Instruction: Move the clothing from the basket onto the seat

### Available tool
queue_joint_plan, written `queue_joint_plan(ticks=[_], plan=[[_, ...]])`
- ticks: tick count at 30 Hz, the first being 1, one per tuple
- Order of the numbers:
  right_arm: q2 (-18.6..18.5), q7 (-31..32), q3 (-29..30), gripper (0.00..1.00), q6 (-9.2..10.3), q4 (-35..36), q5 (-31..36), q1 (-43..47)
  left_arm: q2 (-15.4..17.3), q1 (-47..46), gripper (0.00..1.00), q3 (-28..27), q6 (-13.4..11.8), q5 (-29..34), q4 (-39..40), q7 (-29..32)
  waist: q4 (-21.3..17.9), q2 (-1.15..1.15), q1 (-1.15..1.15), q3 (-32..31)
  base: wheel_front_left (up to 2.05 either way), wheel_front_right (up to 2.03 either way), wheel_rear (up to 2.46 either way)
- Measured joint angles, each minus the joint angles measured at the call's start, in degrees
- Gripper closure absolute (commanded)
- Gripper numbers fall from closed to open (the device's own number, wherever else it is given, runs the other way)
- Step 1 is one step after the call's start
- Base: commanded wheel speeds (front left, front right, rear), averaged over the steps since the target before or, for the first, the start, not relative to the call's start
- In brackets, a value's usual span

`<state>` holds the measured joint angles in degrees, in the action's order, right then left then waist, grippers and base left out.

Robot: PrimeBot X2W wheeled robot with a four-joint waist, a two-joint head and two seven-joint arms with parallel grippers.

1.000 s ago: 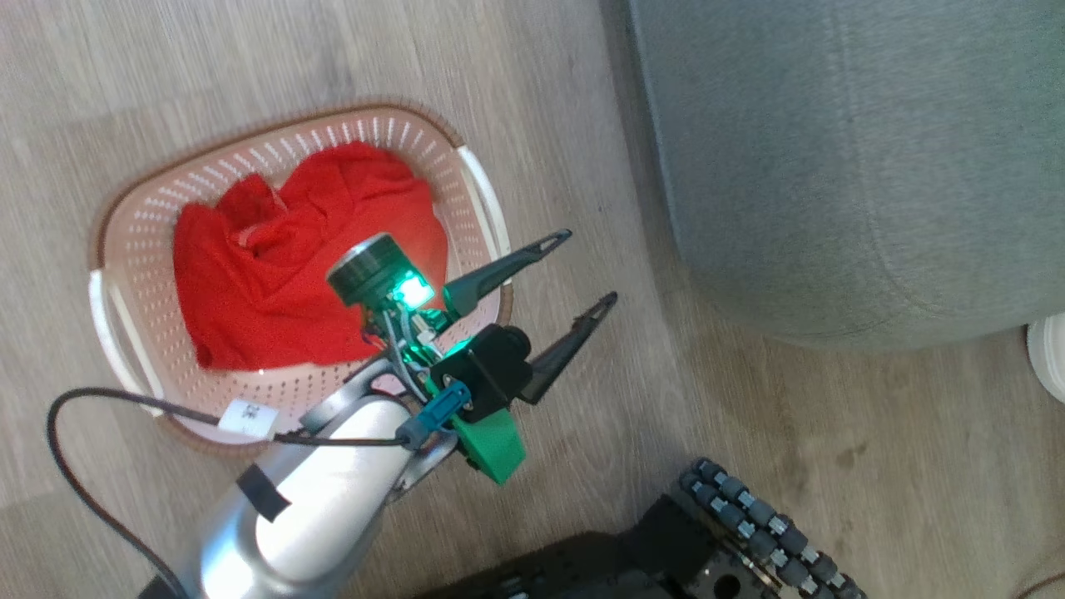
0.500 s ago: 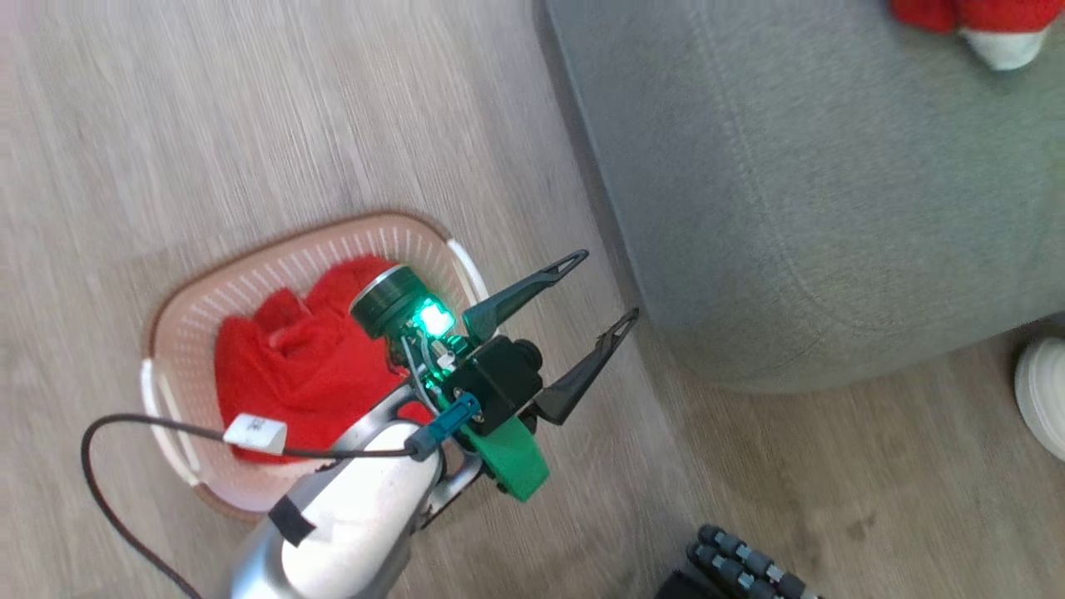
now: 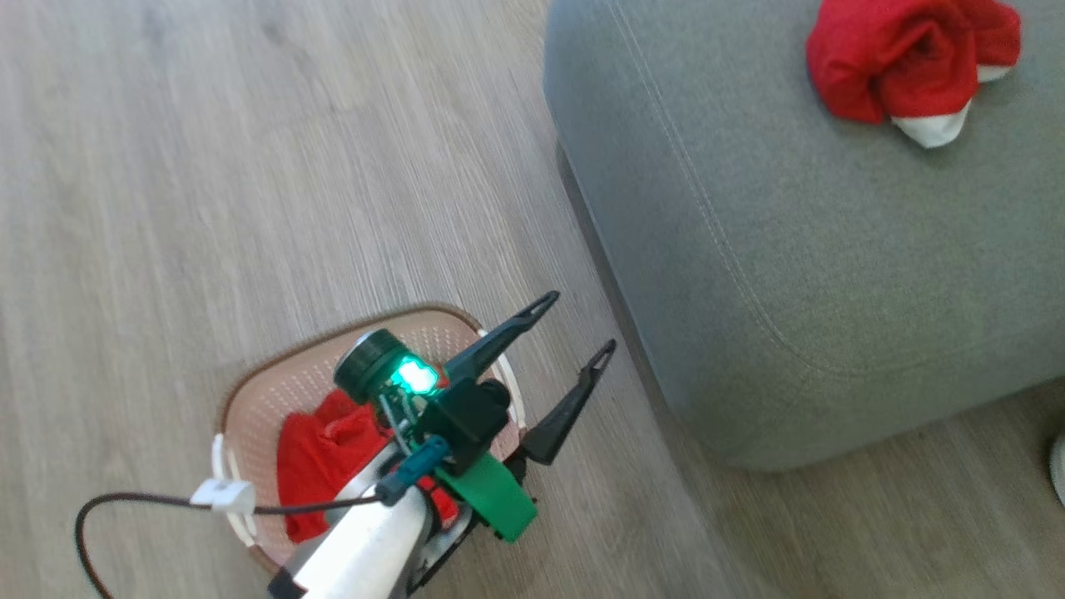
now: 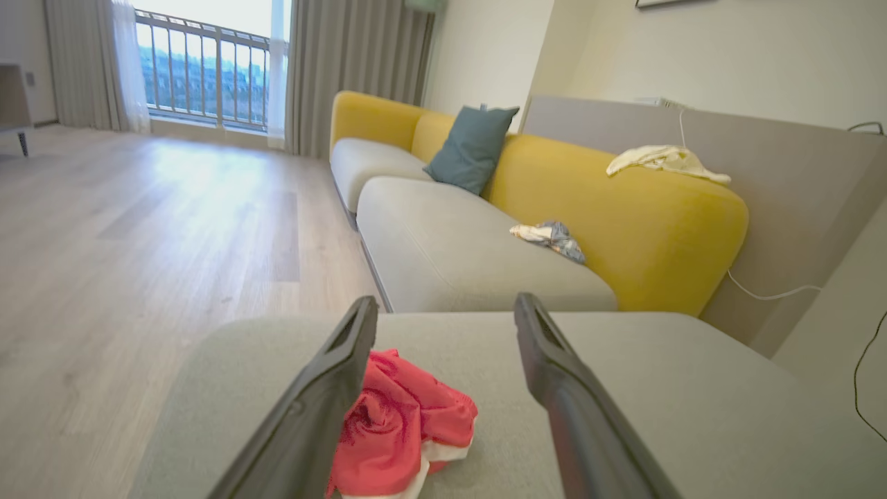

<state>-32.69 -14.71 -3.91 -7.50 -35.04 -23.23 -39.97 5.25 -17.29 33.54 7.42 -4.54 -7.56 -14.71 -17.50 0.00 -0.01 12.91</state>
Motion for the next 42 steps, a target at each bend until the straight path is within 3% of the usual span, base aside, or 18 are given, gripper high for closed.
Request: queue_joint_plan(ticks=[11, 20, 29, 42], plan=[[7.43, 0.0, 5.05, 0.0, 0.0, 19.42, 3.04, 16.03, -1.52, 5.44, 0.0, -9.75, -0.55, -1.01, 2.89, 0.0, 4.58, 0.0, 0.0, -5.36, 0.0, 0.0, 0.0], [12.09, 0.0, 4.05, 0.0, 0.0, 30.36, 4.92, 24.65, -1.98, 8.13, 0.0, -13.89, -0.58, -1.75, 3.47, 0.0, 10.03, 0.0, 0.0, -7.21, 0.0, 0.0, 0.0], [14.96, 0.0, 1.42, 0.0, 0.0, 31.52, 5.91, 28.83, -2.21, 8.15, 0.0, -17.12, -4.21, -4.56, 4.44, 0.0, 16.24, 0.0, 0.0, -7.42, 0.0, 0.0, 0.0], [20.7, 0.0, 0.18, 0.0, 0.0, 26.7, 7.75, 33.84, -2.33, 11.51, 0.0, -21.28, -12.56, -6.17, 1.18, 0.0, 21.81, 0.0, 0.01, -9.09, 0.0, 0.0, 0.0]])
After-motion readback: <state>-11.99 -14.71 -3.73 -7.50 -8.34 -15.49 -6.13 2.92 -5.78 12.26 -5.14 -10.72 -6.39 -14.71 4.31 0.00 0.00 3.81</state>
